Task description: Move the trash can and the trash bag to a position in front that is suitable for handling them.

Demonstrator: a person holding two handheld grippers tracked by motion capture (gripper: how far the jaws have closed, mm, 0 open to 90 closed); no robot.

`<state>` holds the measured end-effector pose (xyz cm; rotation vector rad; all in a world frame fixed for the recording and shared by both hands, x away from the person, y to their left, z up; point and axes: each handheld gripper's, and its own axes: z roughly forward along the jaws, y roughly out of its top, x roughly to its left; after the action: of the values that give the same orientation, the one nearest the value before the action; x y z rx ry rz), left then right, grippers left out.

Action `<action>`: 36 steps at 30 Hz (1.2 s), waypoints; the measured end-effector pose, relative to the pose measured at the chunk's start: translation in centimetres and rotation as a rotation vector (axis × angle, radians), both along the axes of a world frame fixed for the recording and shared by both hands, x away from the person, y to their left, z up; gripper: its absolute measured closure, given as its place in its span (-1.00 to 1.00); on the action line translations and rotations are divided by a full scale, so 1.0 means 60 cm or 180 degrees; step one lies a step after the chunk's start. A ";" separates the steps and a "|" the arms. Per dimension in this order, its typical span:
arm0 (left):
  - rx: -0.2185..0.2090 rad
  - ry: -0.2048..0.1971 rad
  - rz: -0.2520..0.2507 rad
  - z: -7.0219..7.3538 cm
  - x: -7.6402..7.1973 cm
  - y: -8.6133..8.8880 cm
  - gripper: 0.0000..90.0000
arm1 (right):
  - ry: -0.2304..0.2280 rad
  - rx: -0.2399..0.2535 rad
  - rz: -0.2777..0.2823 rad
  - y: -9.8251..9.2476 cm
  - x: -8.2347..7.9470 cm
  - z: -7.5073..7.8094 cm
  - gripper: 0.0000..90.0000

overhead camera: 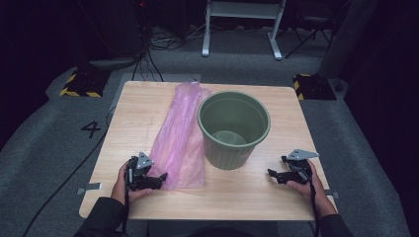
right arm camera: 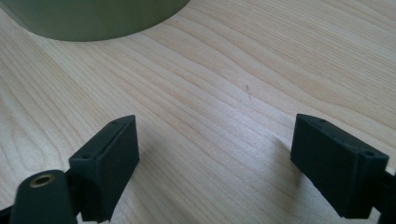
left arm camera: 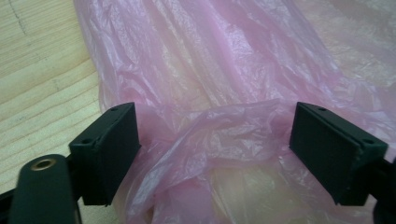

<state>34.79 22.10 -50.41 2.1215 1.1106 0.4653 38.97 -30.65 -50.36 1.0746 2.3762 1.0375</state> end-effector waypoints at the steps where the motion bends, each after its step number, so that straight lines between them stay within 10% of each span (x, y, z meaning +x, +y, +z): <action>1: 0.0000 0.0008 0.0002 0.000 0.001 0.000 -0.67 | -0.0002 -0.0001 0.0004 0.000 0.000 0.000 -0.66; 27: -0.0043 -0.0244 -0.0026 0.033 -0.011 0.008 -0.56 | -0.0009 -0.0010 -0.0021 0.000 -0.002 0.000 -0.66; 36: 0.0048 -0.0328 -0.0023 0.051 0.025 0.000 -0.42 | -0.0009 -0.0009 -0.0021 0.000 -0.002 0.000 -0.66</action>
<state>36.31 22.09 -47.33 2.0892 1.0438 0.5746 38.86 -30.62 -50.36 1.0786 2.3697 1.0326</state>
